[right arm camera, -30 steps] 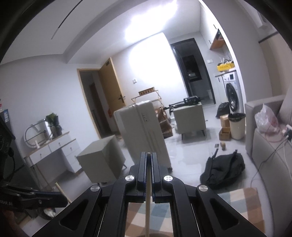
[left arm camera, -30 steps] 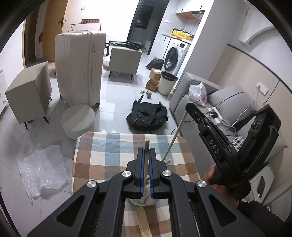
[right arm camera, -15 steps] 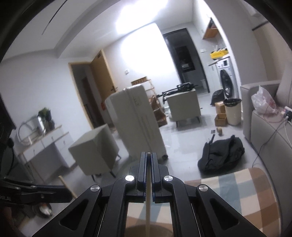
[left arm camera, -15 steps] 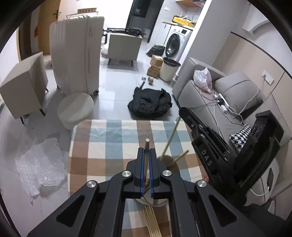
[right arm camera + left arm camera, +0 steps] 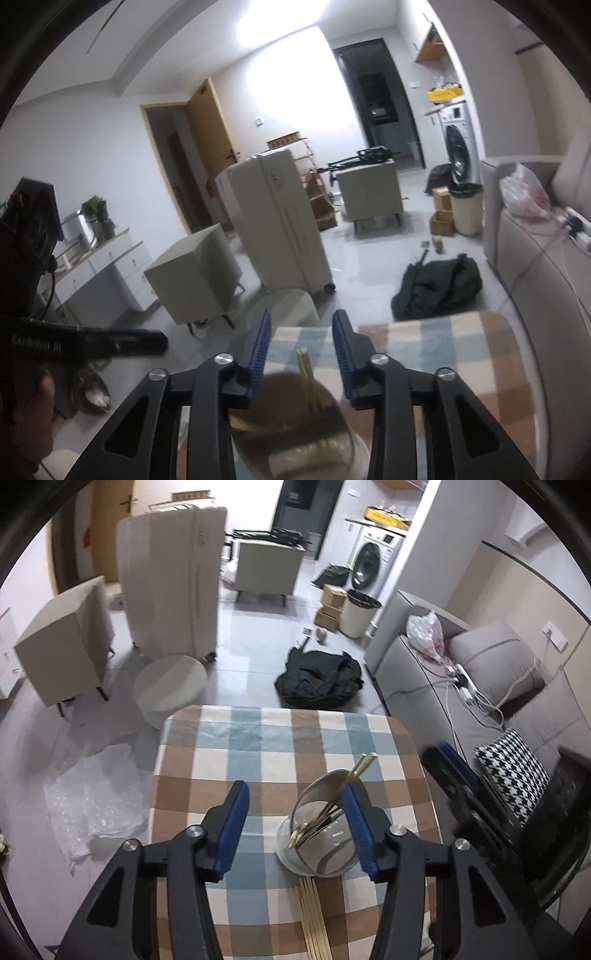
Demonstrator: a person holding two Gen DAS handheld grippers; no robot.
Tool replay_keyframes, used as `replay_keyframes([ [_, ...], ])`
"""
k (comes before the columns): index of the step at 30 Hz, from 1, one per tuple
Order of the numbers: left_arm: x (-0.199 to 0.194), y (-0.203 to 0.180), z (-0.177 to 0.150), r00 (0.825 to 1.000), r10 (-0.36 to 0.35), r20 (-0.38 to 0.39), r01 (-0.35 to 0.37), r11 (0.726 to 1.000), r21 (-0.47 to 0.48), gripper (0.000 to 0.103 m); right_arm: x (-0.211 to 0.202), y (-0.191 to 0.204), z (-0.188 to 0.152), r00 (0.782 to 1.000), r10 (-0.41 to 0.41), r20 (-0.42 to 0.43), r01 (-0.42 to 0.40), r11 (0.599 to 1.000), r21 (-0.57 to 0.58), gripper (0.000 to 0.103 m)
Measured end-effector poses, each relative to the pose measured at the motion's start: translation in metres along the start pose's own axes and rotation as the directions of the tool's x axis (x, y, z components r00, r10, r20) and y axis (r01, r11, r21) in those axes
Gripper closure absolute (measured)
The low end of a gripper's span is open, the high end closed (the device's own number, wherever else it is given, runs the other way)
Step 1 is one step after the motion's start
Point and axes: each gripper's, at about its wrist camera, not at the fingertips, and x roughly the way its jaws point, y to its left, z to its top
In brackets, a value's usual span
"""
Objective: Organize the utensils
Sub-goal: 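Open both tools over the holder and pull them back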
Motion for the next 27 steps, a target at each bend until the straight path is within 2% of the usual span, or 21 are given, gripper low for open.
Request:
replay_keyframes([
  [3,-0.011,-0.004,-0.008,1.0,0.019,0.02,-0.02,1.0,0.004,0.052,-0.02,-0.001,-0.002,1.0,-0.014,-0.003,0.014,1.0,0.006,0.06],
  [6,-0.019,-0.008,-0.016,0.998,0.041,0.039,-0.041,0.999,0.003,0.044,-0.04,0.001,-0.003,1.0,-0.019,0.001,0.019,1.0,0.005,0.058],
  [11,-0.036,-0.014,-0.028,0.993,0.078,0.085,-0.079,0.997,0.01,0.039,-0.07,0.01,-0.004,0.999,-0.024,0.024,0.023,1.0,0.007,0.046],
  [14,-0.047,-0.019,-0.037,0.986,0.104,0.13,-0.108,0.994,0.023,0.031,-0.088,0.017,-0.008,0.999,-0.025,0.035,0.025,1.0,-0.009,0.038],
  [18,-0.055,-0.022,-0.051,0.976,0.126,0.177,-0.132,0.991,0.023,0.028,-0.107,0.028,-0.013,0.999,-0.028,0.04,0.029,0.999,-0.038,0.032],
  [20,-0.057,-0.023,-0.057,0.972,0.137,0.191,-0.144,0.989,0.023,0.027,-0.114,0.031,-0.017,0.999,-0.027,0.042,0.029,0.999,-0.04,0.025],
  [23,-0.059,-0.023,-0.068,0.964,0.147,0.222,-0.153,0.988,0.012,0.019,-0.123,0.035,-0.024,0.999,-0.031,0.033,0.032,0.999,-0.039,0.019],
  [27,-0.057,-0.019,-0.082,0.959,0.14,0.247,-0.144,0.99,-0.002,0.016,-0.131,0.039,-0.036,0.999,-0.029,0.018,0.03,0.998,-0.046,0.014],
])
